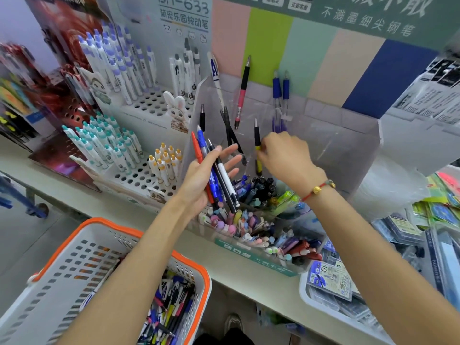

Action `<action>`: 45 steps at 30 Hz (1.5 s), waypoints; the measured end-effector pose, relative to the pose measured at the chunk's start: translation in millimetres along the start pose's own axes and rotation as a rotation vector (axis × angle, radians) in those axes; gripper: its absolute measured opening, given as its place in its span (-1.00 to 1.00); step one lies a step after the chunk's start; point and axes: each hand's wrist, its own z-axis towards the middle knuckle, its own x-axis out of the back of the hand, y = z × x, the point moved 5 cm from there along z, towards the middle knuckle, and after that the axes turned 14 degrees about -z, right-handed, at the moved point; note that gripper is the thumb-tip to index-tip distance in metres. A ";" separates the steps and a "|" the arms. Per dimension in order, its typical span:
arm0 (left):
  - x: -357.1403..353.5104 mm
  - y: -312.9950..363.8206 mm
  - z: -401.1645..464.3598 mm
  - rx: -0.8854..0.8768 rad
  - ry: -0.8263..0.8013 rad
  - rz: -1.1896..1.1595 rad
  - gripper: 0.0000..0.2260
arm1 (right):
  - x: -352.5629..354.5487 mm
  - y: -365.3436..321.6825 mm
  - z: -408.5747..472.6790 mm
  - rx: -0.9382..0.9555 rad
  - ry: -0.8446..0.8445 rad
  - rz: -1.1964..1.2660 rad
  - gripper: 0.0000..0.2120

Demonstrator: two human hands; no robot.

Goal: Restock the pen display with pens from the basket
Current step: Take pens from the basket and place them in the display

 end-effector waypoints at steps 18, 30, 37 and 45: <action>-7.1 -12.1 3.5 -0.012 0.063 -0.274 -0.80 | 6.1 -35.4 -26.6 0.014 -0.070 0.630 -0.74; 14.4 5.2 12.4 -0.062 0.246 -0.173 -0.82 | 13.3 13.0 -26.9 -0.234 0.133 0.992 -0.91; 11.5 -4.6 9.9 -0.030 0.208 -0.207 -0.85 | 27.9 69.7 -58.0 -0.448 0.401 0.693 -0.86; -19.4 -21.4 4.2 0.046 0.050 -0.212 -0.86 | -9.5 48.1 -45.5 -0.318 -0.091 0.307 -0.73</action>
